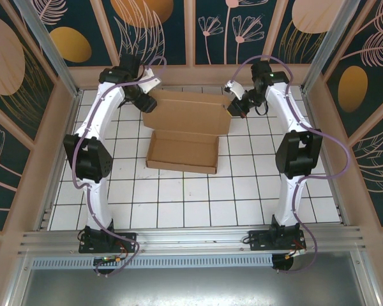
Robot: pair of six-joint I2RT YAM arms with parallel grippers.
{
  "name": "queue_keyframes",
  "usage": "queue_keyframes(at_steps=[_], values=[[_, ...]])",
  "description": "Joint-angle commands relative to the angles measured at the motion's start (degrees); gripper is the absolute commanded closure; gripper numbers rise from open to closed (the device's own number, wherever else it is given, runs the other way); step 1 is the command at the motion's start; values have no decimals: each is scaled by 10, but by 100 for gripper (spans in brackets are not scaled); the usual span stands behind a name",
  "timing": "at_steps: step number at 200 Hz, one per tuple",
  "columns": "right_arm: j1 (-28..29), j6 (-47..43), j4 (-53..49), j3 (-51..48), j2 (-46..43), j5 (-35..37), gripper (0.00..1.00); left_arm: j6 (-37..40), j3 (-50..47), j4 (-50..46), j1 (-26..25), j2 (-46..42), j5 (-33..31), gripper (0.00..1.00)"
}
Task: Fold the paper box
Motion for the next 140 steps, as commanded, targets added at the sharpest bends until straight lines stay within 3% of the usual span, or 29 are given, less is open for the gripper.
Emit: queue_keyframes(at_steps=[1,51,75,140], values=[[0,-6,-22,-8,-20,14,100,22,-10,-34,4,-9,20,42],[-4,-6,-22,-8,-25,16,100,15,-40,-25,15,-16,11,56],[-4,-9,-26,-11,-30,14,100,11,-36,-14,16,-18,-16,48],[-6,-14,12,-80,-74,20,100,49,-61,41,40,-65,38,27]])
